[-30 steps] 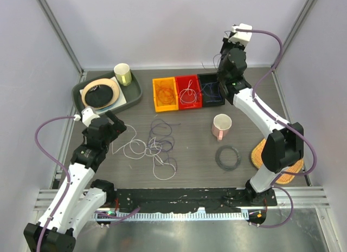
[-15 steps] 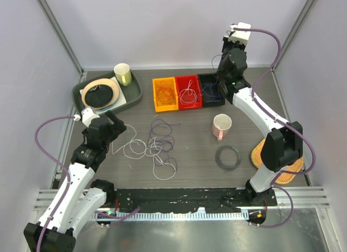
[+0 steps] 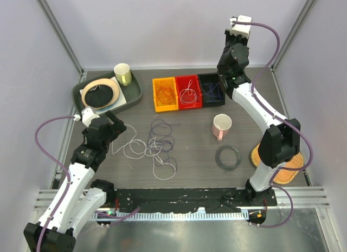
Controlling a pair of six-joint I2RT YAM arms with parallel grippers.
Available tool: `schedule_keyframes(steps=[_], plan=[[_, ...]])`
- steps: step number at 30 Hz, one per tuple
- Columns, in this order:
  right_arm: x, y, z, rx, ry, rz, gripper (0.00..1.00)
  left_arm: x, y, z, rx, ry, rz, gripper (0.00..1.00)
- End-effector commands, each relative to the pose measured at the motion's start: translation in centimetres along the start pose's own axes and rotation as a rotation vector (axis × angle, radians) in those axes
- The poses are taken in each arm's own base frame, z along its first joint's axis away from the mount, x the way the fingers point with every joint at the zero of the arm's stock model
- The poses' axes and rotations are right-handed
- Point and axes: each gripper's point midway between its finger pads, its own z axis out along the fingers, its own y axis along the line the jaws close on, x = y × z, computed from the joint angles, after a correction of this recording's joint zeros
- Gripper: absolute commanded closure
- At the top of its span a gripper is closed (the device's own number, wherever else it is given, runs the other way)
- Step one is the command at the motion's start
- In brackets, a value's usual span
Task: Untangle the cables
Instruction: Place the cable in the bin.
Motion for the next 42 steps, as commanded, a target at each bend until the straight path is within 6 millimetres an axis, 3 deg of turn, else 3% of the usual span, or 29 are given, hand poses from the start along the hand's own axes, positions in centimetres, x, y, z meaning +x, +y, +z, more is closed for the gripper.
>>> schedule_keyframes(steps=[1, 7, 15, 17, 25, 29, 35, 42], plan=[[-2.4, -0.3, 0.7, 0.011, -0.058, 0.032, 0.99, -1.1, -0.1, -0.2, 0.003, -0.040, 0.003, 0.00], [0.0, 1.4, -0.1, -0.079, -0.022, 0.058, 0.99, -0.9, -0.1, 0.0, 0.001, -0.034, 0.006, 0.00], [0.9, 3.0, -1.9, -0.210, 0.005, 0.125, 0.99, -0.9, -0.1, 0.0, -0.003, -0.030, 0.008, 0.00], [2.0, 3.2, -2.4, -0.224, 0.020, 0.119, 0.99, -0.9, -0.1, 0.0, 0.001, -0.034, 0.006, 0.00], [4.9, 2.3, -3.8, -0.207, 0.081, 0.103, 0.99, -0.9, -0.2, 0.0, 0.003, -0.032, 0.006, 0.00], [5.1, 1.5, -4.5, -0.205, 0.090, 0.112, 0.99, -0.9, -0.2, 0.0, 0.002, -0.033, 0.006, 0.00], [7.4, 2.3, -4.9, -0.231, 0.140, 0.076, 0.99, -0.9, 0.0, 0.1, -0.006, -0.031, 0.007, 0.00], [12.4, 4.0, -5.7, -0.245, 0.273, 0.058, 0.99, -0.9, 0.1, 0.0, -0.010, -0.034, 0.004, 0.00]])
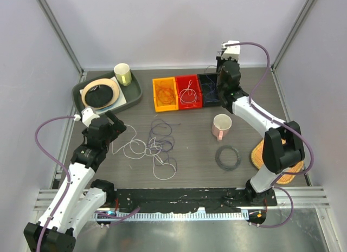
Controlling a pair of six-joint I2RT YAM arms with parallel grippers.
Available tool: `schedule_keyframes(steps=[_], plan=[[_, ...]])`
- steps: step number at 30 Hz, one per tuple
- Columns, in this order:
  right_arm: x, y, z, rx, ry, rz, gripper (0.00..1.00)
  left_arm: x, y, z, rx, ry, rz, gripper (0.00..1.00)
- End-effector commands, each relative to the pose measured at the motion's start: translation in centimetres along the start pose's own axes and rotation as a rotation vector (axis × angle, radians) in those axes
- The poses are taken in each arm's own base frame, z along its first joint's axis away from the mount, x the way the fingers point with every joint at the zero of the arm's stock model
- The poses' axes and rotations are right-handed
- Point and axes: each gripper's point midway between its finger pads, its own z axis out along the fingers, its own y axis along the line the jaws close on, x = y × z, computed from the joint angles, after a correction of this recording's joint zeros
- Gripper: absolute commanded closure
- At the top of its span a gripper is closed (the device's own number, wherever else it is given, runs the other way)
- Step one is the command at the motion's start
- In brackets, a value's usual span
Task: Untangle the cables
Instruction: Place the cable in the bin.
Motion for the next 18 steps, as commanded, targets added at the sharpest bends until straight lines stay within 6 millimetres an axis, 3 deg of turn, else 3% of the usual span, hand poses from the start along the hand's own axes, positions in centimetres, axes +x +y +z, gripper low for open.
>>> schedule_keyframes(steps=[1, 7, 9, 10, 12, 18], plan=[[2.5, 0.9, 0.5, 0.003, 0.078, 0.052, 0.99, -0.9, 0.0, 0.0, -0.005, -0.035, 0.001, 0.00], [8.6, 1.8, -0.1, 0.012, 0.259, 0.073, 0.99, -0.7, 0.1, 0.1, -0.009, -0.029, 0.004, 0.00], [9.9, 2.0, -0.1, 0.017, 0.275, 0.075, 0.99, -0.8, 0.1, 0.1, -0.012, -0.032, 0.001, 0.00], [11.6, 2.3, -0.1, 0.014, 0.317, 0.045, 0.99, -0.7, 0.2, 0.1, -0.015, -0.029, 0.003, 0.00], [11.6, 2.4, 0.4, 0.043, 0.336, 0.057, 0.99, -0.7, 0.1, 0.1, -0.012, -0.028, 0.002, 0.00], [15.3, 2.8, -0.3, 0.055, 0.417, 0.078, 0.99, -0.7, 0.2, 0.1, -0.015, -0.029, 0.001, 0.00]])
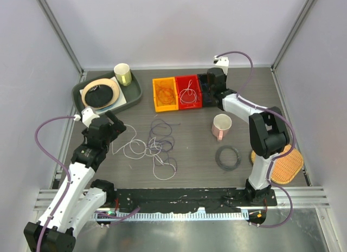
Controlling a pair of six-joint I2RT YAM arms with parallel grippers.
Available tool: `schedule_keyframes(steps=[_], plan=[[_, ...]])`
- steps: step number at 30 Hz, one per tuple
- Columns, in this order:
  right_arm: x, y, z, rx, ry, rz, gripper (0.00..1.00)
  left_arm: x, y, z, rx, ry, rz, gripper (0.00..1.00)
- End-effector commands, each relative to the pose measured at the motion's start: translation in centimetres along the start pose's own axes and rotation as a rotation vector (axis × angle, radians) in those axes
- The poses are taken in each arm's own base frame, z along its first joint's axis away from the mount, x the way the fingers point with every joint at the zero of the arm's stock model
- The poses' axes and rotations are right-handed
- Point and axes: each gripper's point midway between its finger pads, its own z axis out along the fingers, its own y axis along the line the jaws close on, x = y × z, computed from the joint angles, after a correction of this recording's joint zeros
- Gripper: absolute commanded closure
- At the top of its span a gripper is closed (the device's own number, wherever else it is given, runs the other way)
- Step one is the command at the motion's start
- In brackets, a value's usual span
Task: Untangle the cables
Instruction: Place the cable in the bin.
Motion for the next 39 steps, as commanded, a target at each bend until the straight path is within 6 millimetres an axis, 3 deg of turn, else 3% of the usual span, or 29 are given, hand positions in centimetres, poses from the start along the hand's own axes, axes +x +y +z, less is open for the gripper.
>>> schedule_keyframes(steps=[1, 10, 22, 25, 28, 33, 39], plan=[[-0.5, 0.1, 0.2, 0.020, 0.003, 0.094, 0.99, -0.8, 0.0, 0.1, -0.006, -0.031, -0.002, 0.00], [5.1, 1.1, 1.1, 0.015, 0.146, 0.083, 0.99, -0.8, 0.2, -0.1, -0.006, -0.037, -0.004, 0.00], [6.9, 1.8, 2.0, 0.007, 0.201, 0.064, 0.99, -0.8, 0.3, -0.2, -0.007, -0.038, -0.004, 0.00], [6.0, 1.5, 1.8, 0.010, 0.202, 0.056, 0.99, -0.9, 0.2, -0.2, -0.005, -0.041, -0.006, 0.00], [3.7, 1.3, 1.5, 0.006, 0.173, 0.033, 0.95, -0.8, 0.1, -0.2, 0.000, -0.035, -0.004, 0.00], [-0.3, 0.5, 0.5, 0.018, 0.116, 0.019, 0.77, -0.8, 0.1, -0.3, 0.002, -0.035, -0.002, 0.00], [-3.6, 0.0, -1.2, -0.009, 0.087, 0.016, 0.60, -1.0, -0.1, -0.6, 0.015, -0.039, -0.005, 0.00]])
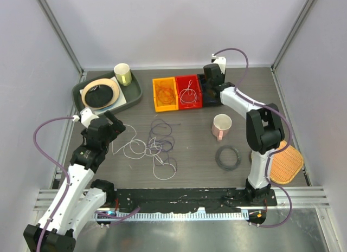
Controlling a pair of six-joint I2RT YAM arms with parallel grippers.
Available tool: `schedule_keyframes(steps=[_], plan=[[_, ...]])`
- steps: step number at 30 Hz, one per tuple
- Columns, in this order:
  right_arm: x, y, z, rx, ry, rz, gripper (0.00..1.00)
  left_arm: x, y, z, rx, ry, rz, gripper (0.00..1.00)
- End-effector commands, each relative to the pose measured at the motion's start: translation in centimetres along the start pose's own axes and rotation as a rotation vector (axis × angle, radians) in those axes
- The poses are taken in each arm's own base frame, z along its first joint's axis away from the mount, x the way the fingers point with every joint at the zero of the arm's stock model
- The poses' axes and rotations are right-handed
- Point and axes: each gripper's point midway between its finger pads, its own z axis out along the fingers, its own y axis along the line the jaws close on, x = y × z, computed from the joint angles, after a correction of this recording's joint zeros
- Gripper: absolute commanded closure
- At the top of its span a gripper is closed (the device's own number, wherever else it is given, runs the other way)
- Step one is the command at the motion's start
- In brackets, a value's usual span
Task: Untangle the cables
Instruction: Place the cable in the bin, then untie the cable.
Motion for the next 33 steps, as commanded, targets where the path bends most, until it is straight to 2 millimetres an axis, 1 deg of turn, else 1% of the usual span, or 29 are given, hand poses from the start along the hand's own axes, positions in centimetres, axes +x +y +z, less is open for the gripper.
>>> schedule_keyframes(steps=[1, 2, 3, 4, 6, 7, 8, 9, 10, 11, 12, 13, 14, 15, 16, 17, 18, 19, 20, 21, 22, 24, 25, 27, 28, 29, 32, 33], plan=[[-7.4, -1.2, -4.3, -0.043, -0.127, 0.052, 0.51, -0.6, -0.2, -0.3, 0.014, -0.020, 0.003, 0.00], [-7.8, -1.2, -4.7, -0.055, -0.134, 0.052, 0.44, -0.6, -0.3, -0.3, 0.021, -0.019, 0.003, 0.00], [-7.8, -1.3, -5.1, -0.067, -0.131, 0.047, 0.39, -0.5, -0.4, -0.4, 0.025, -0.014, 0.005, 0.00], [-8.3, -1.1, -6.0, -0.105, -0.139, 0.043, 0.30, -0.4, -0.6, -0.4, 0.037, -0.004, 0.007, 0.00], [-8.6, -0.8, -7.0, -0.150, -0.140, 0.036, 0.22, -0.2, -0.9, -0.5, 0.050, 0.011, 0.012, 0.00], [-8.3, -0.6, -7.4, -0.175, -0.134, 0.029, 0.18, -0.2, -1.3, -0.7, 0.071, 0.022, 0.012, 0.00], [-8.7, -0.3, -8.4, -0.228, -0.140, 0.036, 0.18, 0.0, -1.4, -0.7, 0.077, 0.034, 0.014, 0.00], [-8.7, 0.0, -9.0, -0.255, -0.138, 0.039, 0.18, 0.2, -1.6, -0.8, 0.083, 0.046, 0.017, 0.00], [-8.0, 0.1, -9.3, -0.275, -0.123, 0.047, 0.17, 0.4, -2.0, -1.0, 0.105, 0.065, 0.014, 0.00], [-8.5, 0.8, -10.9, -0.344, -0.135, 0.056, 0.18, 0.5, -2.1, -1.1, 0.111, 0.074, 0.011, 0.00], [-8.4, 1.1, -11.5, -0.376, -0.138, 0.066, 0.17, 0.8, -2.2, -1.2, 0.118, 0.087, 0.006, 0.00], [-7.2, 1.4, -12.1, -0.411, -0.121, 0.058, 0.18, 1.1, -2.2, -1.3, 0.121, 0.100, -0.010, 0.00], [-6.8, 2.3, -13.2, -0.467, -0.120, 0.050, 0.17, 1.7, -2.6, -1.4, 0.141, 0.130, -0.018, 0.00], [-7.4, 3.2, -15.5, -0.527, -0.162, 0.046, 0.17, 2.1, -2.8, -1.5, 0.152, 0.148, -0.027, 0.00], [-5.5, 4.1, -16.3, -0.563, -0.142, 0.011, 0.17, 2.8, -2.8, -1.4, 0.159, 0.175, -0.033, 0.00], [-4.7, 4.9, -17.4, -0.599, -0.153, -0.039, 0.17, 3.7, -3.5, -1.7, 0.196, 0.224, -0.047, 0.00], [-4.2, 6.8, -20.4, -0.687, -0.176, -0.069, 0.17, 4.2, -3.7, -1.8, 0.210, 0.248, -0.052, 0.00], [-1.8, 7.8, -21.2, -0.729, -0.146, -0.107, 0.17, 5.2, -3.6, -1.8, 0.219, 0.282, -0.055, 0.00], [-0.8, 8.8, -22.7, -0.788, -0.145, -0.132, 0.17, 5.7, -3.9, -1.8, 0.236, 0.299, -0.059, 0.00], [0.6, 11.2, -26.2, -0.930, -0.154, -0.163, 0.17, 6.4, -4.0, -2.0, 0.255, 0.330, -0.058, 0.00], [3.7, 11.8, -27.1, -0.985, -0.106, -0.201, 0.17, 7.4, -4.0, -2.0, 0.270, 0.367, -0.056, 0.00], [5.8, 13.9, -30.2, -1.132, -0.126, -0.249, 0.17, 8.6, -4.4, -2.3, 0.305, 0.420, -0.059, 0.00], [8.7, 14.9, -31.6, -1.191, -0.093, -0.292, 0.17, 9.3, -4.2, -2.2, 0.307, 0.440, -0.059, 0.00], [10.9, 15.9, -32.6, -1.235, -0.061, -0.309, 0.17, 10.1, -4.0, -2.0, 0.296, 0.473, -0.060, 0.00], [13.1, 16.7, -33.2, -1.262, -0.019, -0.341, 0.18, 10.6, -3.7, -1.8, 0.282, 0.484, -0.059, 0.00], [14.1, 17.0, -33.2, -1.263, -0.002, -0.355, 0.19, 10.9, -3.5, -1.7, 0.273, 0.492, -0.057, 0.00], [16.5, 17.4, -33.1, -1.238, 0.026, -0.386, 0.19, 11.2, -2.2, -1.0, 0.198, 0.474, -0.068, 0.00], [16.5, 17.5, -33.0, -1.224, 0.024, -0.368, 0.19, 11.2, -1.7, -0.7, 0.169, 0.465, -0.070, 0.00]])
